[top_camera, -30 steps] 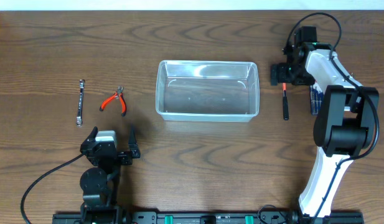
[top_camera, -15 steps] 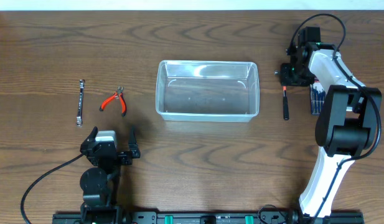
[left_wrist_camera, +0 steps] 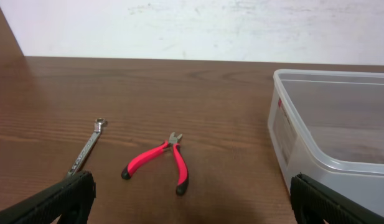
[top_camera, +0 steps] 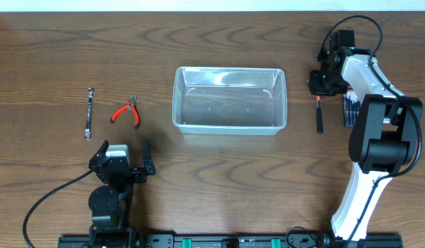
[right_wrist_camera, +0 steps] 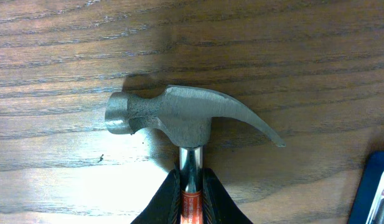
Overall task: Pack container
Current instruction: 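Close the right gripper on the hammer handle, then carry the hammer into the clear container and release it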
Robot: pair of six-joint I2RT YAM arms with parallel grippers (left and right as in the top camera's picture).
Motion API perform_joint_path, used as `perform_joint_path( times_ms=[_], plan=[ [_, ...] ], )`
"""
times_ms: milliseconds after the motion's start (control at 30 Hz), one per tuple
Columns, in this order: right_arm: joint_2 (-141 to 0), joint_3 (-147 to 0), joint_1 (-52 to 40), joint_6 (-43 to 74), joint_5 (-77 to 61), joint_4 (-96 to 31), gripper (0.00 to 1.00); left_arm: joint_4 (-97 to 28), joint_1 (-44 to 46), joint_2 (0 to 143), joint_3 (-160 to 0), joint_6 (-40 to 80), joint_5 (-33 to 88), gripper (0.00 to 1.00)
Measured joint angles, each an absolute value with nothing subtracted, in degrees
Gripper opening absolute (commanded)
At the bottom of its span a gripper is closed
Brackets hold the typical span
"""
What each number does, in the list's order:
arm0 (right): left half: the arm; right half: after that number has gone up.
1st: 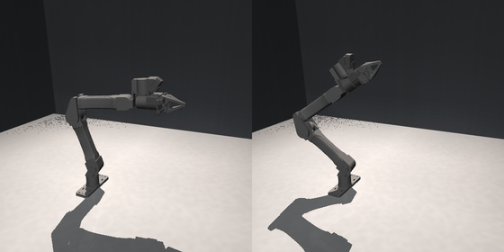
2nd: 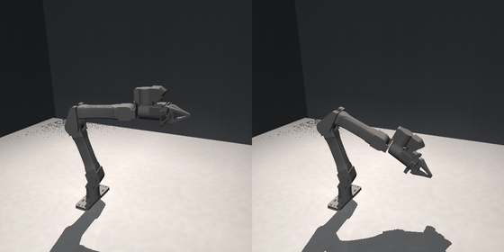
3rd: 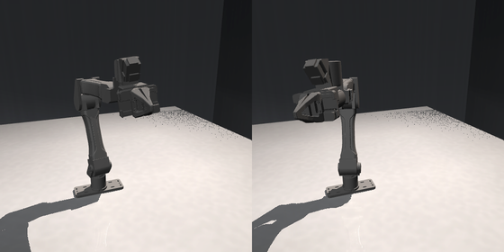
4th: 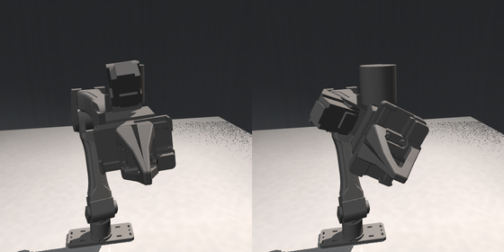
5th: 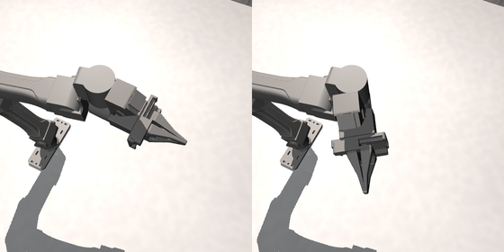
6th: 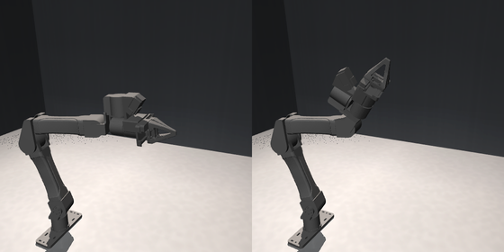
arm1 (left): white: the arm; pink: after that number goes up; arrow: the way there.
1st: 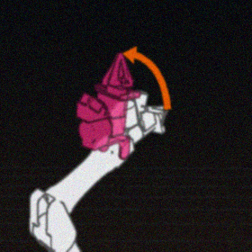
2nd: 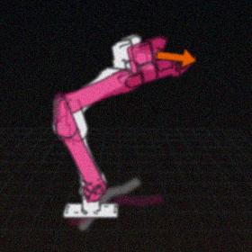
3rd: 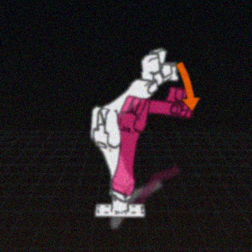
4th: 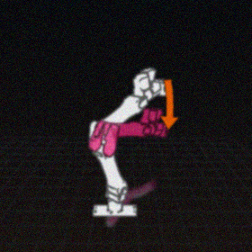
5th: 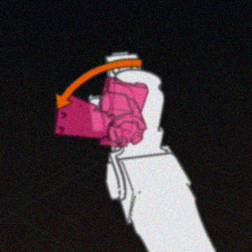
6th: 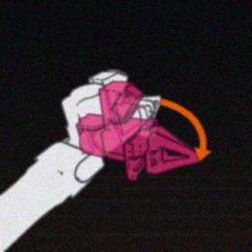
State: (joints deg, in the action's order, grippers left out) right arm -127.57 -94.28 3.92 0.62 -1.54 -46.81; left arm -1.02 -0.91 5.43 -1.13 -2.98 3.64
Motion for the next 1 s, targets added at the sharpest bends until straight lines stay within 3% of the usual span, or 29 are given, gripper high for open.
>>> perform_joint_path(
  times_ms=[300, 700, 1000],
  plan=[
    [-127.57, -94.35, 3.92, 0.62, -1.56, -46.87, 0.01, -1.02, -0.91, 5.43, -1.13, -2.98, 3.64, 0.98],
    [-127.87, -96.01, 3.9, 0.54, -1.56, -50.24, 0.01, -1.02, -0.91, 5.43, -1.13, -2.98, 3.64, 0.98],
    [-124.36, -107.24, -0.45, -4.6, -0.78, -57.58, 0.01, -1.02, -0.91, 5.43, -1.13, -2.98, 3.64, 0.98]
  ],
)
